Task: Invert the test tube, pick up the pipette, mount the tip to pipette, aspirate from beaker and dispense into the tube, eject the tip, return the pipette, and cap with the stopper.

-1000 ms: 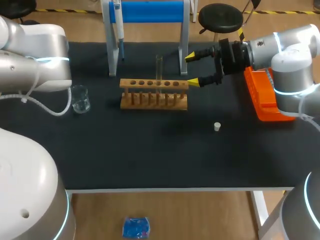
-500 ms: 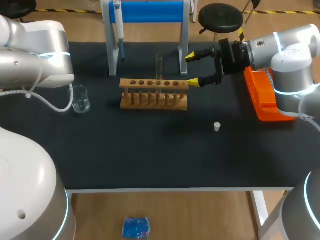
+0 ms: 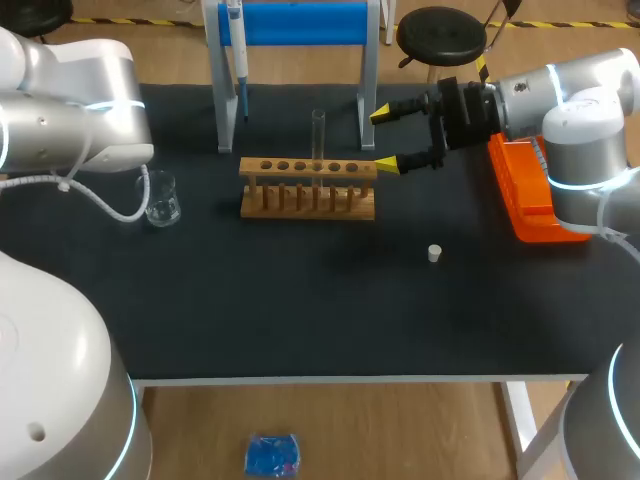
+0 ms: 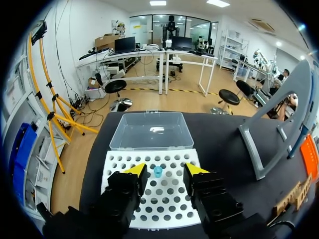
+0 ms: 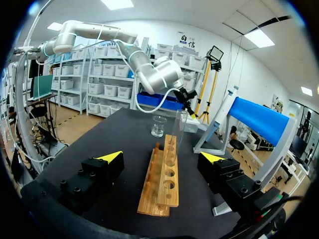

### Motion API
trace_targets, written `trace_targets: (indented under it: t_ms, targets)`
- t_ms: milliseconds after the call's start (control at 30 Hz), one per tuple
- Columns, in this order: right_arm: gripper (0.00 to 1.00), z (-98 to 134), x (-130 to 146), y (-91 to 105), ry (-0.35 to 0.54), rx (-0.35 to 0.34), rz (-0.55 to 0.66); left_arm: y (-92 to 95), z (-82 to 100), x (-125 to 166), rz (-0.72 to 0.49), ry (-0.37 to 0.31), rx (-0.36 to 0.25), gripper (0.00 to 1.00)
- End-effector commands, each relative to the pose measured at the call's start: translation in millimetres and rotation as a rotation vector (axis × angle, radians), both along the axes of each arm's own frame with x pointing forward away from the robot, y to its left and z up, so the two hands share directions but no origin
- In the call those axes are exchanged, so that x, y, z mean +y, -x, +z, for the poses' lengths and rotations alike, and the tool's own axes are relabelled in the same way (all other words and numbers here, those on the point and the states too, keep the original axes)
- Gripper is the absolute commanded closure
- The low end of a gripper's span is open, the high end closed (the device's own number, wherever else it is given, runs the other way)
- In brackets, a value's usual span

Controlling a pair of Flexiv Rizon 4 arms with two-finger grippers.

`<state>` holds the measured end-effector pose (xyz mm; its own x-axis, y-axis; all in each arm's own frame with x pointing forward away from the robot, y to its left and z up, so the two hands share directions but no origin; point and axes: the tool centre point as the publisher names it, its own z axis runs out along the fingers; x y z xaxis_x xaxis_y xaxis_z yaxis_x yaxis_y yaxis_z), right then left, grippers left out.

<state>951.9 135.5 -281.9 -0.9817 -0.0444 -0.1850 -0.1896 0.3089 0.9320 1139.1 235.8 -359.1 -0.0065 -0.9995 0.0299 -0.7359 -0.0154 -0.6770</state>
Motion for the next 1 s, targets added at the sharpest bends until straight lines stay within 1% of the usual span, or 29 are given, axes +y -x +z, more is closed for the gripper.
trace_targets:
  t_ms: [33, 300, 400, 500, 533, 600, 667, 800, 833, 867, 900, 933, 1000]
  targets:
    - [0.0, -0.2, -0.1, 0.0, 0.001, -0.001, 0.0, -6.3, -2.4, 0.6, 0.0, -0.001, 0.01, 0.56]
    - [0.0, -0.2, -0.1, 0.0, 0.001, -0.001, 0.0, -7.1, -2.3, 0.8, 0.003, -0.005, 0.013, 0.6]
    - [0.0, -0.2, -0.1, 0.0, 0.001, -0.001, 0.0, -6.7, -3.0, 1.7, 0.007, -0.006, 0.016, 0.6]
    - [0.0, -0.2, -0.1, 0.0, 0.001, -0.001, 0.0, -6.5, -3.8, 3.1, 0.013, -0.004, 0.018, 0.63]
    - [0.0, -0.2, -0.1, 0.0, 0.001, -0.001, 0.0, -6.4, -4.0, 3.2, 0.014, -0.003, 0.019, 0.69]
    - [0.0, -0.2, -0.1, 0.0, 0.001, -0.001, 0.0, -6.1, -4.2, 3.4, 0.016, -0.002, 0.021, 0.75]
    - [0.0, -0.2, -0.1, 0.0, 0.001, -0.001, 0.0, -5.8, -4.7, 3.7, 0.019, -0.001, 0.022, 0.75]
    - [0.0, -0.2, -0.1, 0.0, 0.001, -0.001, 0.0, -5.7, -5.1, 3.8, 0.02, 0.001, 0.024, 0.8]
    - [0.0, -0.2, -0.1, 0.0, 0.001, -0.001, 0.0, -5.8, -5.2, 3.9, 0.02, 0.0, 0.024, 0.85]
    - [0.0, -0.2, -0.1, 0.0, 0.001, -0.001, 0.0, -5.8, -5.3, 3.9, 0.02, 0.0, 0.025, 0.87]
    - [0.0, -0.2, -0.1, 0.0, 0.001, -0.001, 0.0, -5.9, -5.3, 3.9, 0.02, 0.0, 0.025, 0.92]
    - [0.0, -0.2, -0.1, 0.0, 0.001, -0.001, 0.0, -5.9, -5.4, 3.9, 0.021, 0.0, 0.026, 1.0]
    - [0.0, -0.2, -0.1, 0.0, 0.001, -0.001, 0.0, -6.0, -5.9, 4.3, 0.022, -0.001, 0.027, 1.0]
